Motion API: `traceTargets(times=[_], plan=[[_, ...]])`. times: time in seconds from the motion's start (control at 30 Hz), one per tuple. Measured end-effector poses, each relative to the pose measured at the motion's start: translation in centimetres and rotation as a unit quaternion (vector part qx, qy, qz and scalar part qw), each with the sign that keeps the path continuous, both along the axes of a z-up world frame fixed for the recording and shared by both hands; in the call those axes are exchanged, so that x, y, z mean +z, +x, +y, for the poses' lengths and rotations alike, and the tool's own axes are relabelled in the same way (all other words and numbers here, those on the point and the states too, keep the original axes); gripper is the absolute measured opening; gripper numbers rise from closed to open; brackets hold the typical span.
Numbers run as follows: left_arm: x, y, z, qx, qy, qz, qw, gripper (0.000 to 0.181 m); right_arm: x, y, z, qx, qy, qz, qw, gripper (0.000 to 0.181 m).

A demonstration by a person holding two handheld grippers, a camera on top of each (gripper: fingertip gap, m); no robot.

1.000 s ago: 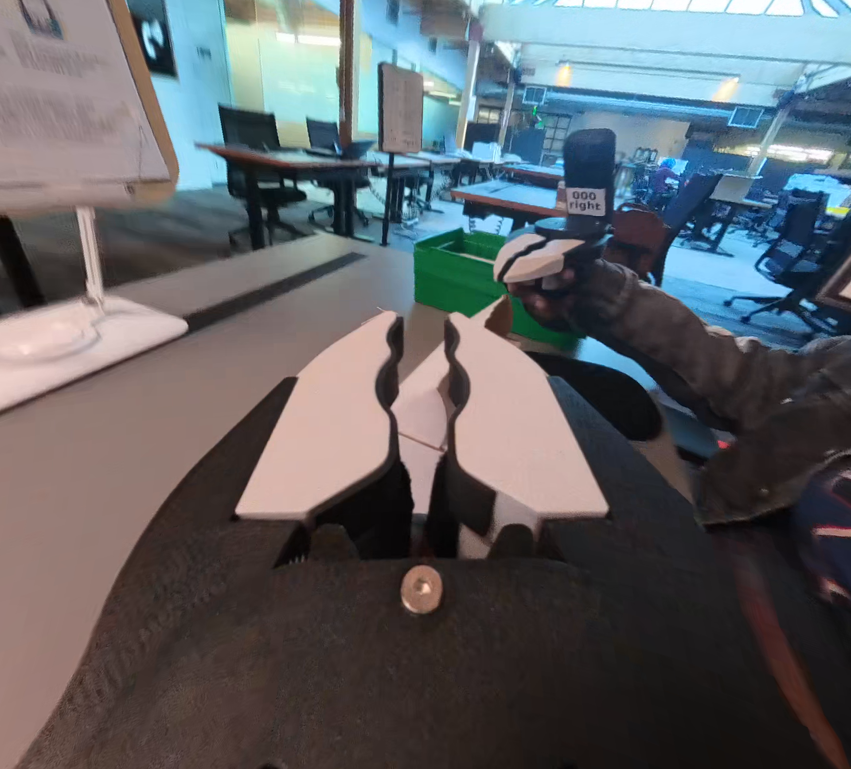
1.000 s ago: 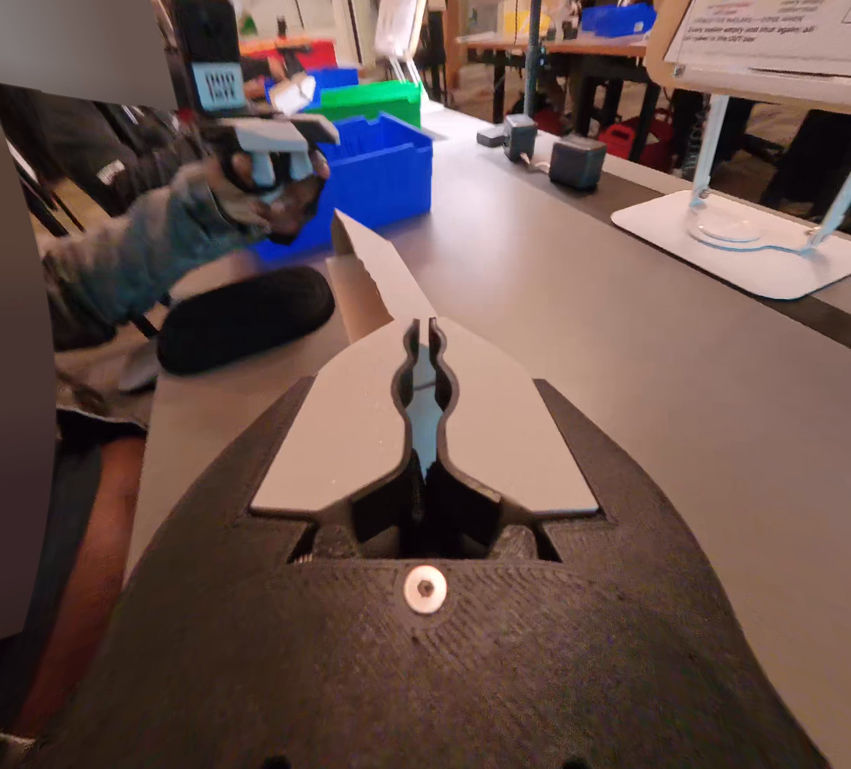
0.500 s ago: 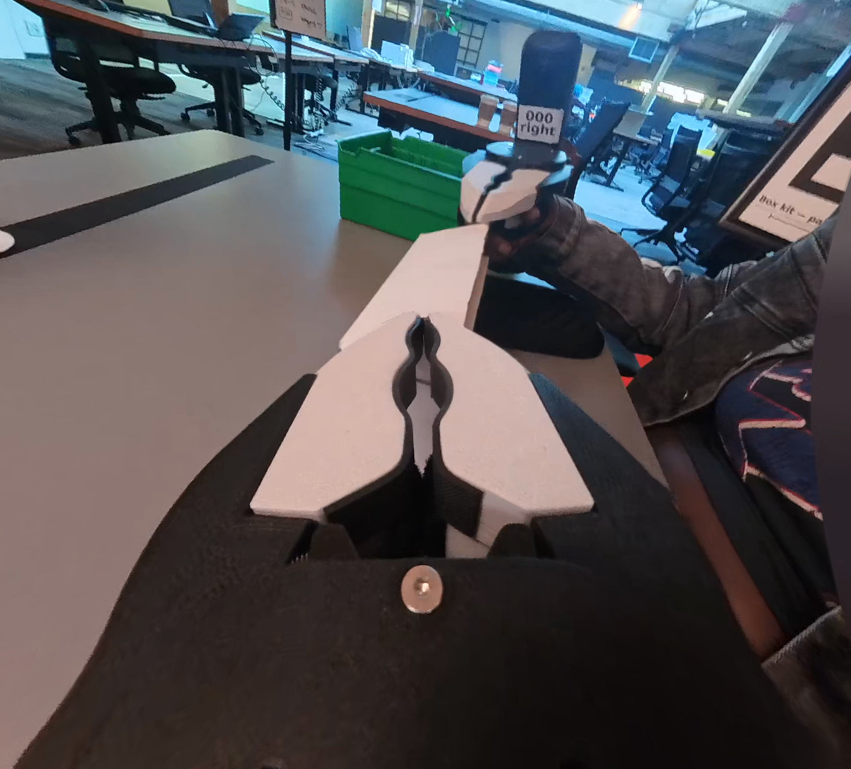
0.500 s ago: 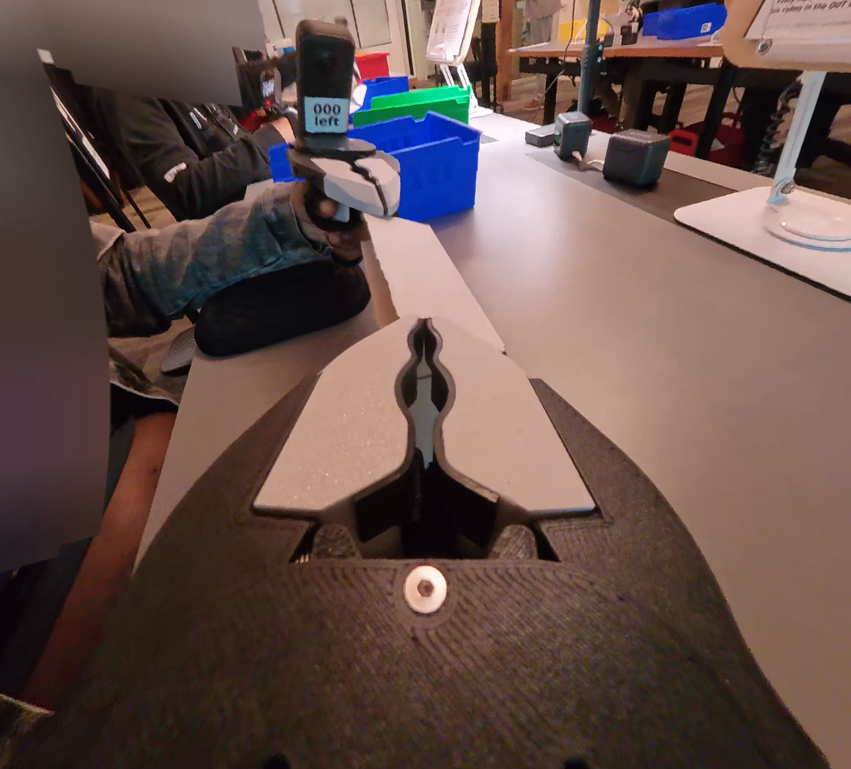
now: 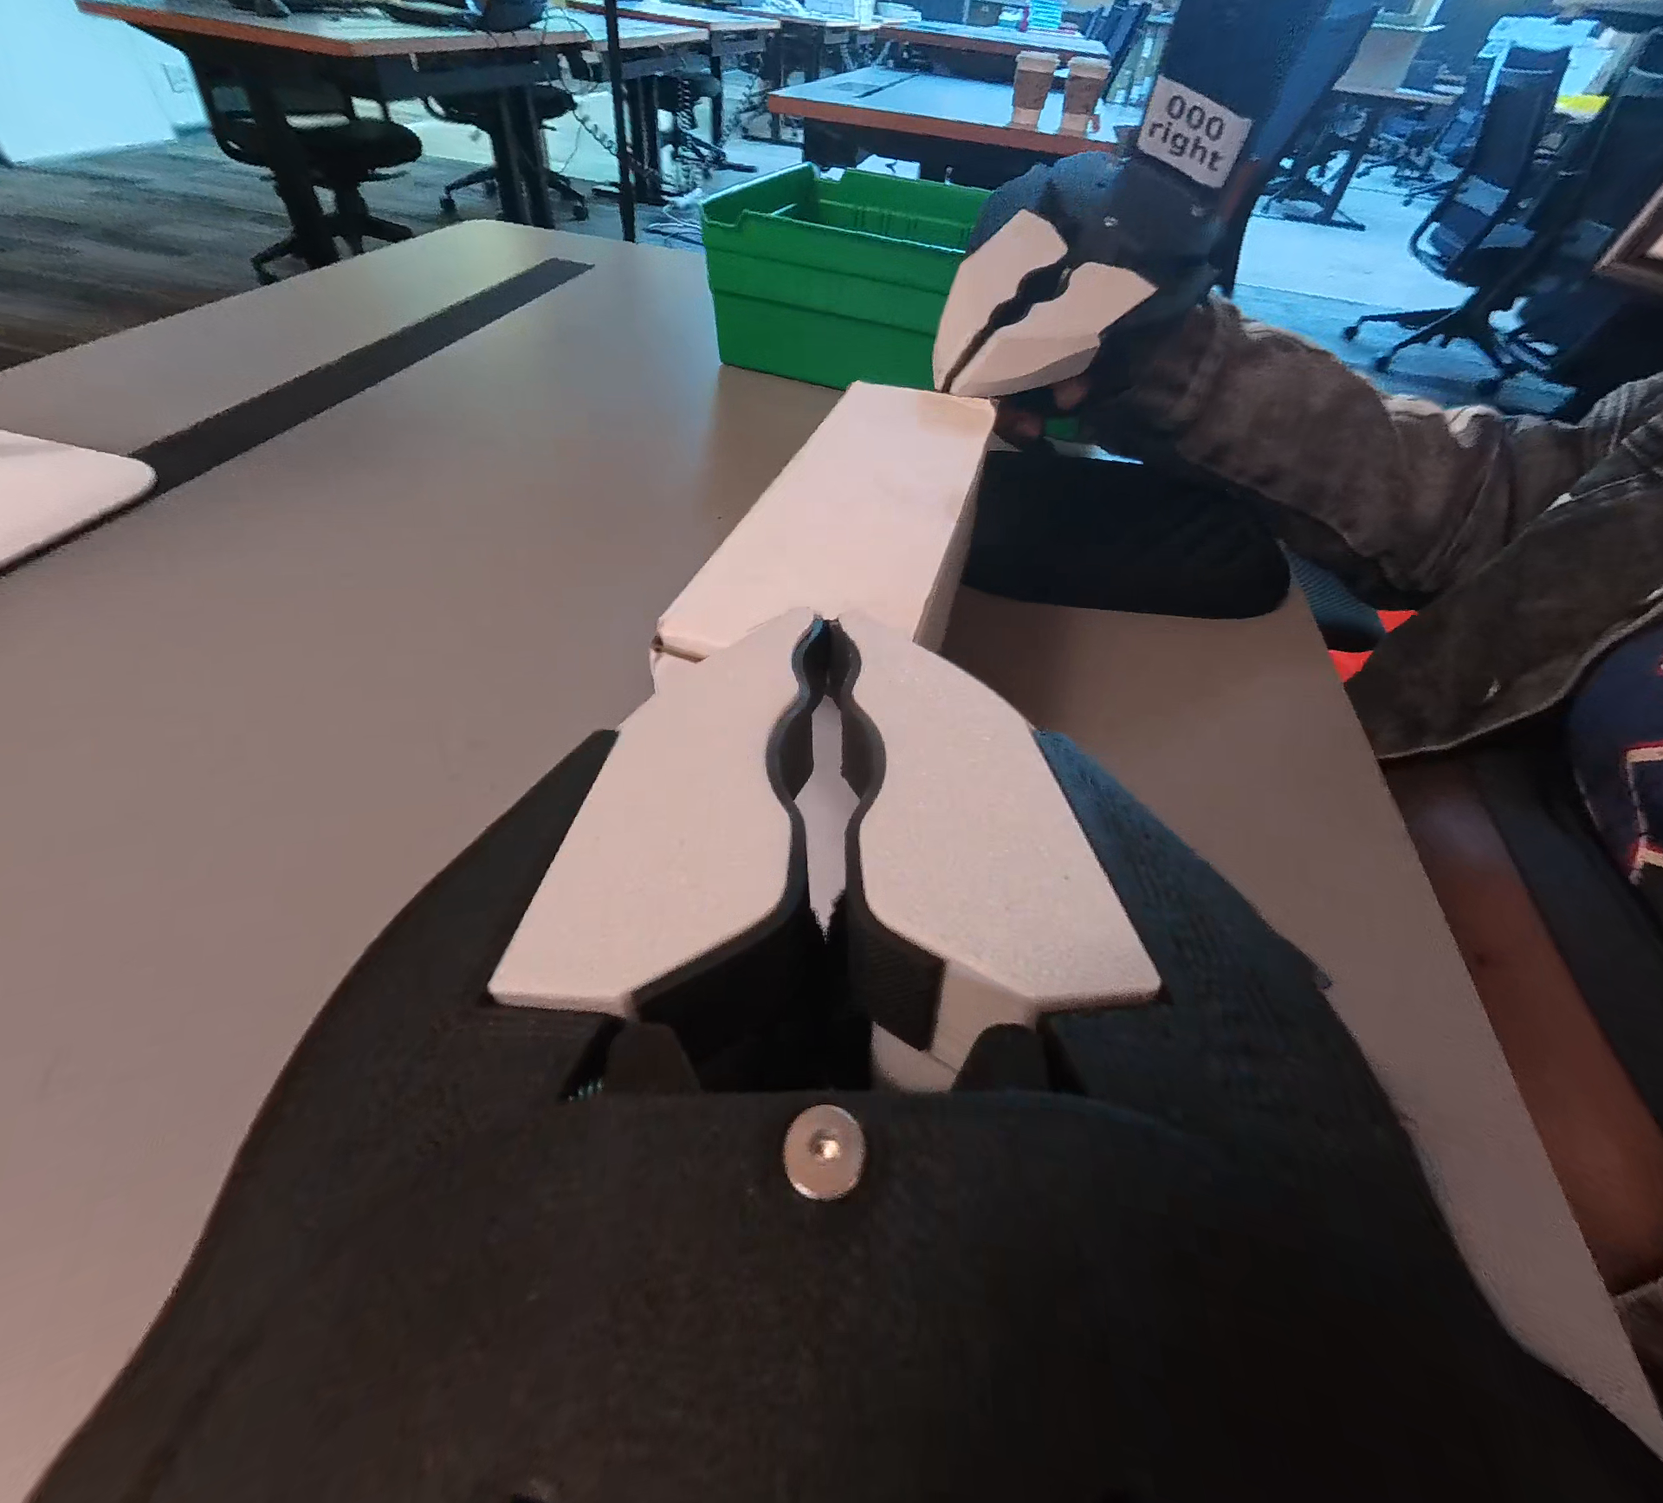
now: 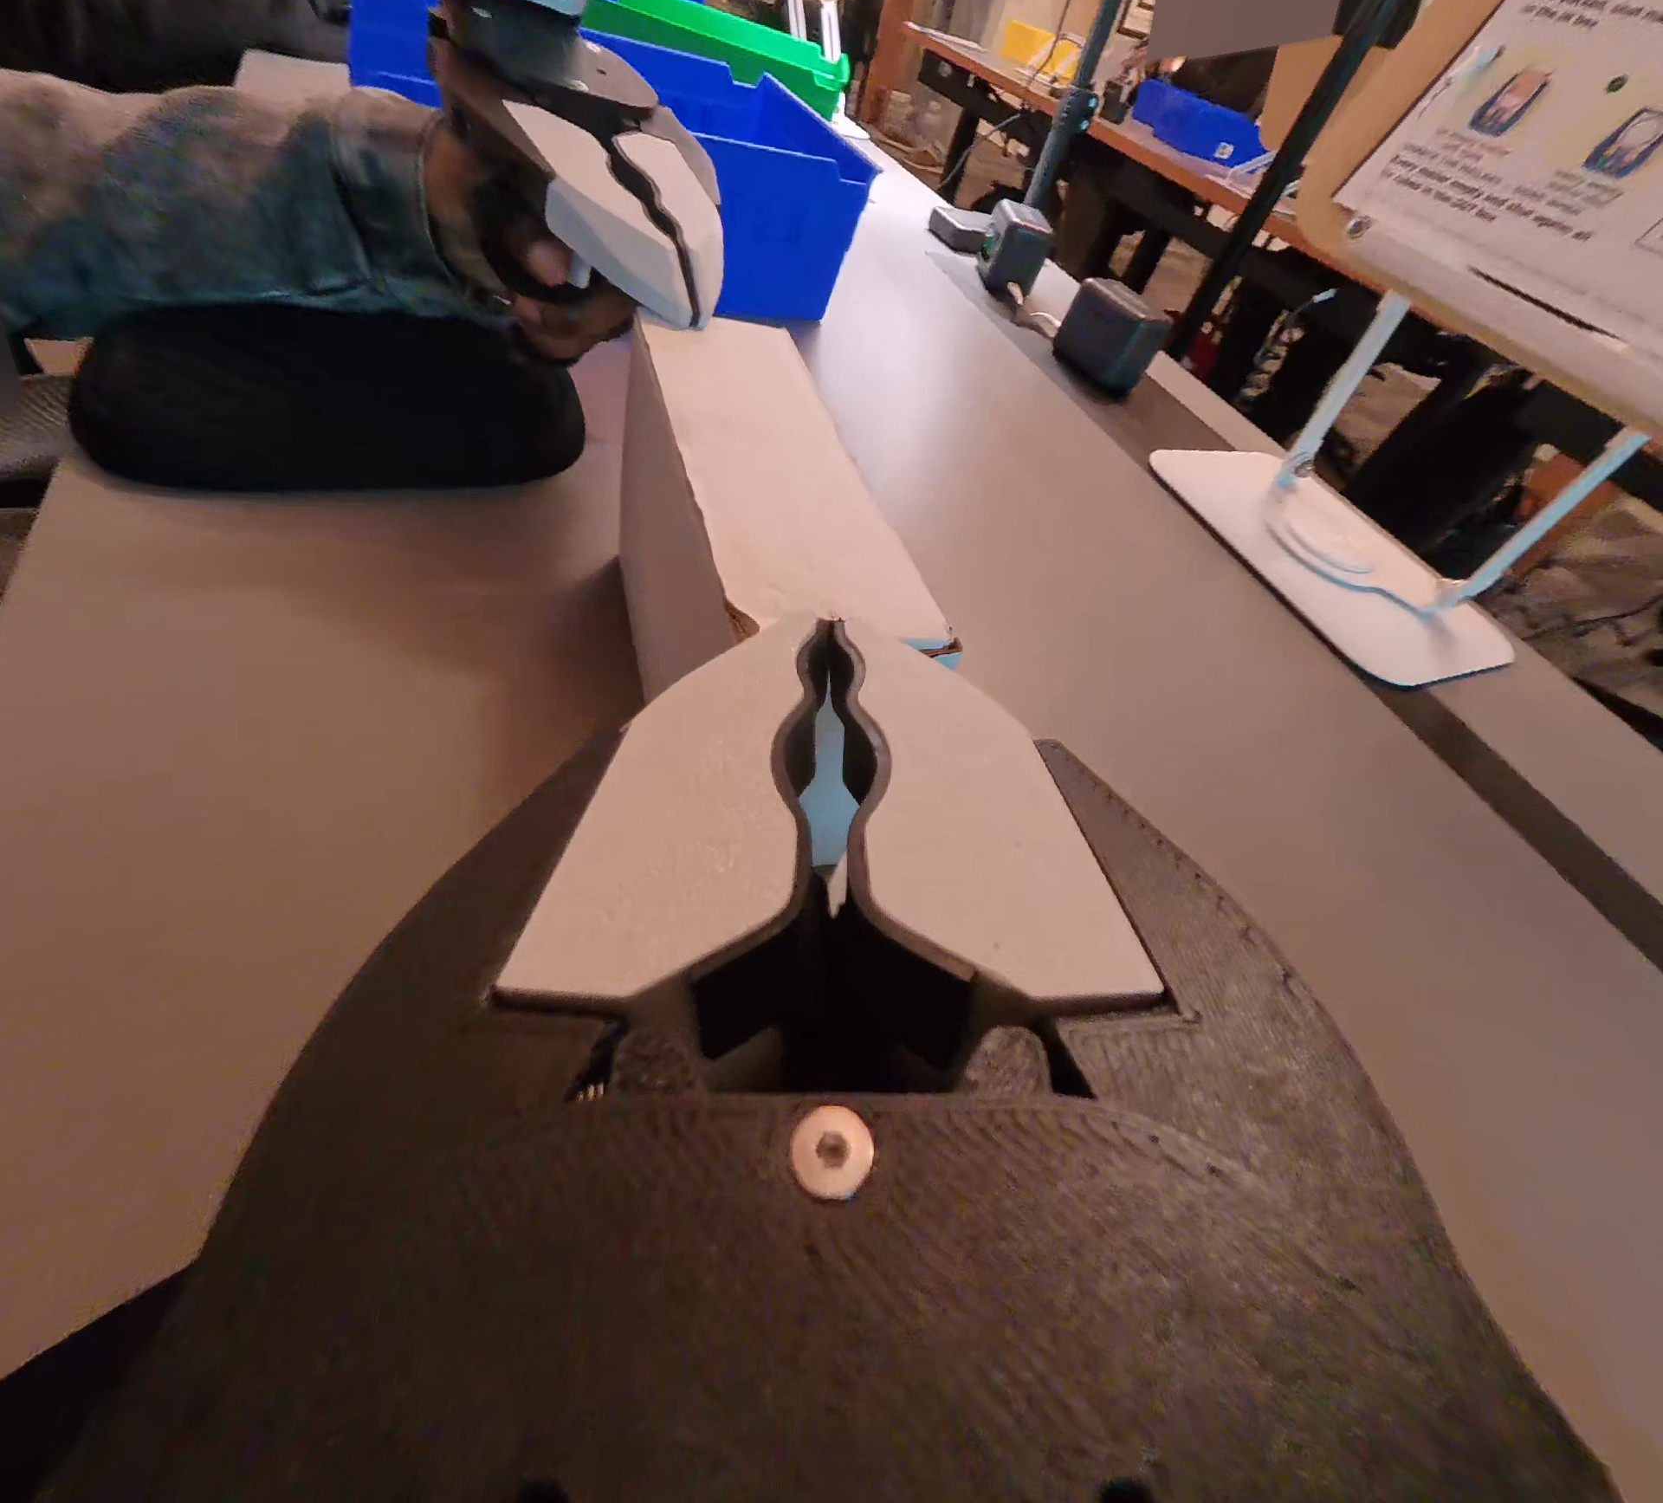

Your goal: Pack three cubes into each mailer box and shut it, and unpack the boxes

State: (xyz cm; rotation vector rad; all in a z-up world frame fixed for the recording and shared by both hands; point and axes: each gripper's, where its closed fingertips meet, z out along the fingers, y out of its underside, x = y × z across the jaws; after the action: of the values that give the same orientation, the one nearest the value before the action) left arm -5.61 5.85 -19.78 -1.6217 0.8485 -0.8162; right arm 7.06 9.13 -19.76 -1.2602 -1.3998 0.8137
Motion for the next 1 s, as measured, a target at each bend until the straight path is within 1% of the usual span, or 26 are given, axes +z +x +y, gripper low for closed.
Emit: traceTargets(times=[0.03, 0.07, 0.1, 0.17, 0.2, 0.23, 0.27, 0.3, 0.33, 0.4, 0.47, 0.57, 0.63, 0.7, 0.73, 0.8, 0.9, 0.93, 1.0], plan=[[0.1, -0.2, 0.3, 0.02, 0.016, 0.0, 1.0, 0.0, 0.1, 0.0, 0.0, -0.005, 0.007, 0.007, 1.0, 0.0], [0.5, -0.7, 0.9, 0.049, 0.029, -0.02, 0.998, 0.004, 0.2, 0.0, 0.3, -0.014, 0.003, 0.026, 1.0, 0.004], [1.3, -1.1, 1.0, 0.059, 0.022, -0.063, 0.996, 0.016, 0.4, 0.2, 0.8, -0.028, -0.028, 0.049, 0.998, 0.017], [3.2, -2.6, 1.4, 0.076, -0.03, -0.165, 0.983, 0.044, 1.6, 0.6, 1.2, -0.021, -0.142, 0.096, 0.985, 0.048], [3.5, -3.5, 1.8, 0.085, -0.057, -0.204, 0.974, 0.051, 1.9, 0.9, 1.8, -0.027, -0.205, 0.116, 0.971, 0.059], [3.1, -3.9, 2.1, 0.087, -0.094, -0.227, 0.965, 0.055, 1.8, 1.0, 2.0, -0.016, -0.264, 0.127, 0.956, 0.069], [2.2, -3.9, 2.2, 0.081, -0.139, -0.234, 0.959, 0.061, 1.2, 1.0, 2.1, -0.01, -0.328, 0.122, 0.937, 0.073], [1.1, -3.4, 2.2, 0.07, -0.184, -0.229, 0.953, 0.063, 0.5, 0.8, 1.8, 0.001, -0.381, 0.106, 0.918, 0.083], [0.1, -2.9, 2.3, 0.066, -0.219, -0.218, 0.949, 0.063, -0.2, 0.4, 1.4, 0.014, -0.415, 0.087, 0.905, 0.088], [-1.1, -1.6, 1.9, 0.051, -0.25, -0.196, 0.947, 0.063, -1.5, -0.1, 0.9, 0.012, -0.439, 0.049, 0.897, 0.094], [-1.5, -1.0, 1.6, 0.047, -0.264, -0.183, 0.946, 0.063, -2.3, -0.2, 0.6, 0.006, -0.446, 0.027, 0.894, 0.096], [-1.8, -0.8, 1.5, 0.048, -0.282, -0.182, 0.941, 0.059, -2.3, -0.4, 0.4, 0.019, -0.484, 0.031, 0.874, 0.092], [-1.9, -0.9, 1.5, 0.048, -0.288, -0.184, 0.939, 0.058, -2.0, -0.4, 0.1, 0.035, -0.507, 0.042, 0.86, 0.088], [-2.1, -0.9, 1.5, 0.05, -0.293, -0.181, 0.937, 0.057, -2.0, -0.4, 0.5, 0.027, -0.52, 0.051, 0.852, 0.084], [-2.1, -0.9, 1.5, 0.051, -0.295, -0.181, 0.937, 0.057, -2.2, -0.4, 0.6, 0.022, -0.522, 0.049, 0.851, 0.079], [-2.1, -0.9, 1.4, 0.048, -0.293, -0.177, 0.938, 0.056, -2.6, -0.6, 0.8, 0.013, -0.515, 0.044, 0.856, 0.068], [-1.9, -0.7, 1.2, 0.038, -0.277, -0.171, 0.945, 0.054, -2.4, -0.6, 0.6, 0.016, -0.5, 0.04, 0.865, 0.065], [-1.5, -0.5, 1.0, 0.032, -0.263, -0.174, 0.949, 0.048, -2.3, -0.6, 0.5, 0.019, -0.486, 0.04, 0.873, 0.064], [-0.2, 0.5, 0.1, -0.013, -0.229, -0.189, 0.955, 0.027, -2.0, -0.8, 0.1, 0.026, -0.436, 0.041, 0.899, 0.06]])
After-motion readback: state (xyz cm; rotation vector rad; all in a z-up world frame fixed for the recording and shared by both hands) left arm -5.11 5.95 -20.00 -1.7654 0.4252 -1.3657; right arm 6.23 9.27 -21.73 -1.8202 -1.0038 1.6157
